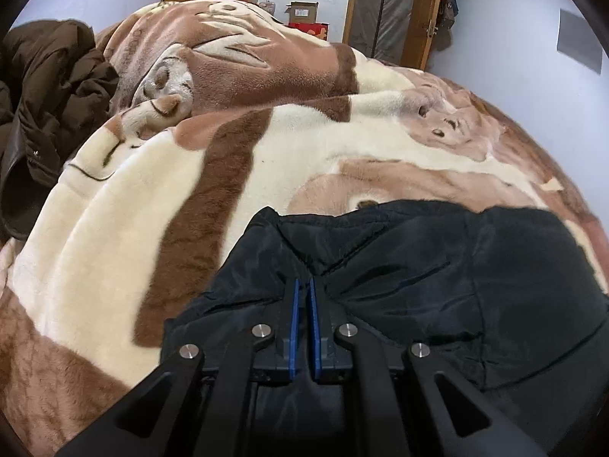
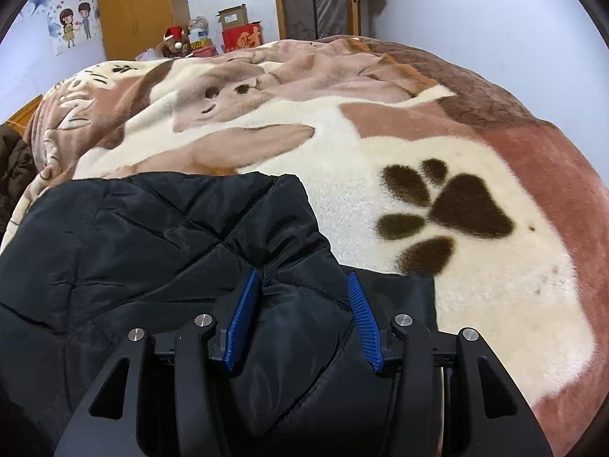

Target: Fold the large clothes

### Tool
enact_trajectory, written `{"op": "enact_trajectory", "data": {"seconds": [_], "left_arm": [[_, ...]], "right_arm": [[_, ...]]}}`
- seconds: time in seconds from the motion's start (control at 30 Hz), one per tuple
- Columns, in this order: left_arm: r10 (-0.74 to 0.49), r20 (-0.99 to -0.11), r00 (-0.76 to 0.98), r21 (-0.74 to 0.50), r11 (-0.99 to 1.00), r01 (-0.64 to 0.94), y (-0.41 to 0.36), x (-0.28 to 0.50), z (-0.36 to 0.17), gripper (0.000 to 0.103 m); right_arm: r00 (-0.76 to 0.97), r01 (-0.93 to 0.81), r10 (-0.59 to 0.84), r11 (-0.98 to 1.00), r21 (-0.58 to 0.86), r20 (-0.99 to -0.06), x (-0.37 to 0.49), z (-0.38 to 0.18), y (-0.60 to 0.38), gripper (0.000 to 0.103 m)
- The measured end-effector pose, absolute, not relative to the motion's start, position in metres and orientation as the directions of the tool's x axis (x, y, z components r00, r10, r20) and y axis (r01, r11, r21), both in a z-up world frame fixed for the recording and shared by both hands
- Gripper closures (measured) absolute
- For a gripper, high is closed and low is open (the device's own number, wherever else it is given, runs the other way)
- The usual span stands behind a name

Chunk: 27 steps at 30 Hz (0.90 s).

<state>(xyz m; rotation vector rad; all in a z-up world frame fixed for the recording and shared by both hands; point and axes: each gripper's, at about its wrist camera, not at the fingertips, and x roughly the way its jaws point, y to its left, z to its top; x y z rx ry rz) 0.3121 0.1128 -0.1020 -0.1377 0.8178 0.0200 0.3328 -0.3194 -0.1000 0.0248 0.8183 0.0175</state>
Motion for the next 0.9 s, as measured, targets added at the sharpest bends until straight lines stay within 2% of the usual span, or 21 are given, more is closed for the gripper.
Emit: {"op": "enact_trajectory", "data": {"seconds": [0.2,0.37,0.53,0.67,0.8,0.9], "left_arm": [[-0.032,-0.75,0.661,-0.108,0.991,-0.075,0.118,0.312,-0.086,0.097],[-0.076,-0.678,0.731,-0.166,0.985,-0.052,0.139,0.259,-0.05,0.097],[-0.075,-0.722,0.687,-0.17,0.983,-0.071,0.151,0.235,-0.085,0.097],[-0.085,-0.727,0.681,-0.199,0.976,-0.091,0.15,0.238,-0.096,0.097],[-0.068,-0.745,0.664,-0.178,0.979,-0.099,0.149,0.24,-0.085,0.097],[-0.085,-0.719,0.69,-0.204,0.974,-0.093,0.152,0.218,-0.066,0.097]], "right_arm": [[0.654,0.01,0.004,1.0,0.014,-0.757,0.324,-0.077,-0.322,0.054],[0.727,-0.051,0.097,0.995,0.087,-0.68,0.264,-0.032,-0.324,0.054],[0.649,-0.054,0.079,0.997,0.058,-0.757,0.256,-0.074,-0.323,0.054],[0.637,-0.048,0.06,0.998,0.039,-0.769,0.264,-0.087,-0.321,0.054],[0.619,-0.024,0.018,1.0,0.005,-0.785,0.262,-0.071,-0.317,0.053],[0.654,-0.04,0.05,0.999,0.032,-0.755,0.236,-0.046,-0.319,0.053]]}}
